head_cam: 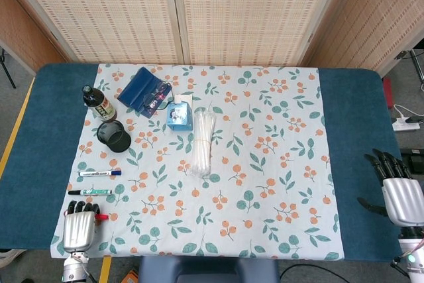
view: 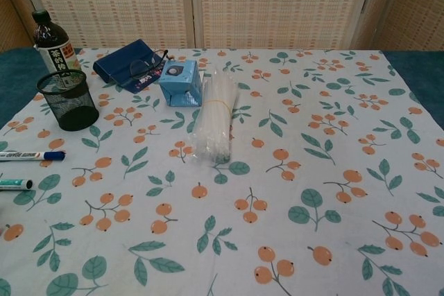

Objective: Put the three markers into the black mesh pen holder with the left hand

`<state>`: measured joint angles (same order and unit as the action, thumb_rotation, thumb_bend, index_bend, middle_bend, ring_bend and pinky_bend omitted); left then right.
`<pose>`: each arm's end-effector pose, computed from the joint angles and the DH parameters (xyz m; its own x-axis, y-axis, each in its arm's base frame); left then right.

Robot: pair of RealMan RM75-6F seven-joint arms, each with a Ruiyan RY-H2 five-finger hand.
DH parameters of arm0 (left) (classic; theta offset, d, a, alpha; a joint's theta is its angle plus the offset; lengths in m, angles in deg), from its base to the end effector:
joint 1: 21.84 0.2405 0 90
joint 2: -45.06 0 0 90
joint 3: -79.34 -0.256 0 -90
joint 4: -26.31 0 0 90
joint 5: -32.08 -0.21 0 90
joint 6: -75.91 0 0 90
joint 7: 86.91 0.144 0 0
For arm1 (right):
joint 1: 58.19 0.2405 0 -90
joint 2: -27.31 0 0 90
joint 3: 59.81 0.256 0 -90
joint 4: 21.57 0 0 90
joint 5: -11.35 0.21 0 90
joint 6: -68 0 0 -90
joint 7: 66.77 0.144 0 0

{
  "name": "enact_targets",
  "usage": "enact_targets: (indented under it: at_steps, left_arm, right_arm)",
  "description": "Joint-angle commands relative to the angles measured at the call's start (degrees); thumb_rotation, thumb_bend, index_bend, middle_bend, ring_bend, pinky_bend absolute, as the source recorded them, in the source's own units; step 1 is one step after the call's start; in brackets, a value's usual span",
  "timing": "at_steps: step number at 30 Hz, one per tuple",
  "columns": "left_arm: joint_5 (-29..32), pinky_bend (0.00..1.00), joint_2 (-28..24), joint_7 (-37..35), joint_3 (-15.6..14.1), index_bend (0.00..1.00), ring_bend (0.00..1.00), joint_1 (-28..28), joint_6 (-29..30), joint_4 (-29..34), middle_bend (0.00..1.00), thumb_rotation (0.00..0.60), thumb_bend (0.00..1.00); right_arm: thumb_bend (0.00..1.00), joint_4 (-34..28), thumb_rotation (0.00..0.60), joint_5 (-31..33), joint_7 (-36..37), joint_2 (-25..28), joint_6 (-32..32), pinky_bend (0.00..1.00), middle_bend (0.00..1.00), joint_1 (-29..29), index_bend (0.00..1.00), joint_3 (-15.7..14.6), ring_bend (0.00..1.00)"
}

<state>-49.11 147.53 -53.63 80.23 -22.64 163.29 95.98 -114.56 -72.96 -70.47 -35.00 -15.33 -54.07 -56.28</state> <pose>-0.2998 0.1494 -0.0241 0.6467 0.1035 0.7557 0.7484 0.1053 -0.6548 -0.3180 -0.1793 0.1675 0.4678 -0.0269 0.8834 -0.8830 0.0287 0.4685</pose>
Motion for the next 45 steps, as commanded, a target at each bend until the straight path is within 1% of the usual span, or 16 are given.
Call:
enact_targets:
  at_steps: [1, 4, 5, 7, 8, 10, 11, 13, 14, 16, 19, 23, 26, 31, 36, 45]
  left_arm:
    - [-1.98, 0.22, -2.74, 1.06, -0.31, 0.54, 0.29, 0.11, 2.17, 4.7, 0.6, 0.6, 0.43]
    - [-3.66, 0.23, -8.93, 1.76, 0.12, 0.54, 0.29, -0.53, 3.12, 15.11, 0.6, 0.6, 0.43]
    - [-3.84, 0.23, -12.27, 1.07, 0.73, 0.54, 0.29, -1.15, 2.59, 20.6, 0.6, 0.6, 0.43]
    - [-3.15, 0.24, -17.51, -1.47, 2.59, 0.54, 0.29, -2.63, 0.77, 28.89, 0.61, 0.6, 0.43]
    - [-1.93, 0.25, -21.15, -4.38, 4.2, 0.55, 0.29, -3.97, -1.47, 33.98, 0.61, 0.6, 0.43]
    - [0.63, 0.25, -26.76, -11.04, 6.78, 0.55, 0.29, -6.42, -6.32, 40.72, 0.61, 0.6, 0.43]
    - [2.97, 0.25, -30.64, -16.87, 8.6, 0.55, 0.29, -8.3, -10.6, 44.25, 0.61, 0.6, 0.43]
    - [7.57, 0.25, -36.24, -26.56, 11.84, 0.55, 0.29, -11.35, -17.87, 47.8, 0.61, 0.6, 0.43]
    - [10.18, 0.25, -39.27, -32.91, 14.14, 0.55, 0.29, -13.47, -22.62, 48.17, 0.62, 0.6, 0.43]
    - [14.01, 0.25, -42.84, -42.62, 17.52, 0.56, 0.29, -16.98, -30.44, 46.6, 0.62, 0.6, 0.43]
    - [16.6, 0.25, -44.07, -53.65, 21.07, 0.57, 0.29, -21.02, -38.27, 42.18, 0.63, 0.6, 0.43]
    - [17.36, 0.25, -42.11, -62.25, 23.47, 0.58, 0.29, -25.46, -44.47, 35.59, 0.64, 0.6, 0.43]
    - [17.52, 0.25, -40.05, -66.99, 24.87, 0.58, 0.29, -28.44, -47.63, 30.47, 0.64, 0.6, 0.43]
    - [17.86, 0.25, -37.31, -71.61, 25.98, 0.59, 0.29, -32.11, -50.79, 22.97, 0.65, 0.6, 0.43]
    - [17.49, 0.25, -35.68, -75.77, 26.36, 0.6, 0.29, -34.17, -53.47, 17.99, 0.65, 0.6, 0.43]
    - [13.57, 0.24, -32.98, -81.58, 25.0, 0.6, 0.28, -35.67, -55.53, 10.84, 0.65, 0.6, 0.43]
  right_arm:
    - [0.0, -0.03, 0.6, -0.02, 0.14, 0.08, -0.11, 0.15, 0.06, -0.05, 0.16, 0.03, 0.08]
    - [0.0, 0.04, 0.6, -0.09, 0.48, 0.19, -0.37, 0.15, 0.06, -0.15, 0.16, 0.07, 0.08]
    - [0.0, 0.06, 0.6, -0.1, 0.62, 0.26, -0.43, 0.15, 0.06, -0.19, 0.16, 0.07, 0.08]
    - [0.0, 0.02, 0.6, -0.11, 1.0, 0.34, -0.56, 0.15, 0.06, -0.24, 0.16, 0.13, 0.08]
    - [0.0, -0.08, 0.6, -0.2, 1.4, 0.47, -0.64, 0.15, 0.06, -0.29, 0.16, 0.12, 0.08]
    - [0.0, -0.12, 0.6, -0.38, 1.97, 0.63, -0.99, 0.15, 0.06, -0.41, 0.16, 0.18, 0.08]
    - [0.0, -0.21, 0.6, -0.54, 2.4, 0.75, -1.17, 0.15, 0.06, -0.49, 0.16, 0.16, 0.08]
    - [0.0, -0.41, 0.6, -0.92, 3.08, 0.97, -1.45, 0.15, 0.06, -0.61, 0.15, 0.08, 0.08]
    - [0.0, -0.49, 0.6, -1.24, 3.27, 1.1, -1.71, 0.15, 0.06, -0.67, 0.15, 0.05, 0.08]
    - [0.0, -0.72, 0.6, -1.66, 3.36, 1.25, -2.04, 0.15, 0.06, -0.77, 0.15, -0.04, 0.08]
    - [0.0, -1.0, 0.6, -2.04, 3.1, 1.34, -2.3, 0.15, 0.06, -0.85, 0.15, -0.15, 0.08]
    - [0.0, -1.23, 0.6, -2.19, 2.43, 1.29, -2.11, 0.15, 0.06, -0.77, 0.15, -0.28, 0.08]
    - [0.0, -1.4, 0.6, -2.29, 2.08, 1.32, -2.22, 0.15, 0.06, -0.8, 0.15, -0.3, 0.08]
    - [0.0, -1.57, 0.6, -2.37, 1.68, 1.38, -2.6, 0.15, 0.06, -0.99, 0.15, -0.29, 0.08]
    - [0.0, -1.68, 0.6, -2.39, 1.36, 1.45, -2.5, 0.15, 0.06, -1.06, 0.15, -0.43, 0.08]
    - [0.0, -1.9, 0.6, -1.84, 0.76, 1.52, -2.69, 0.15, 0.06, -1.25, 0.15, -0.21, 0.08]
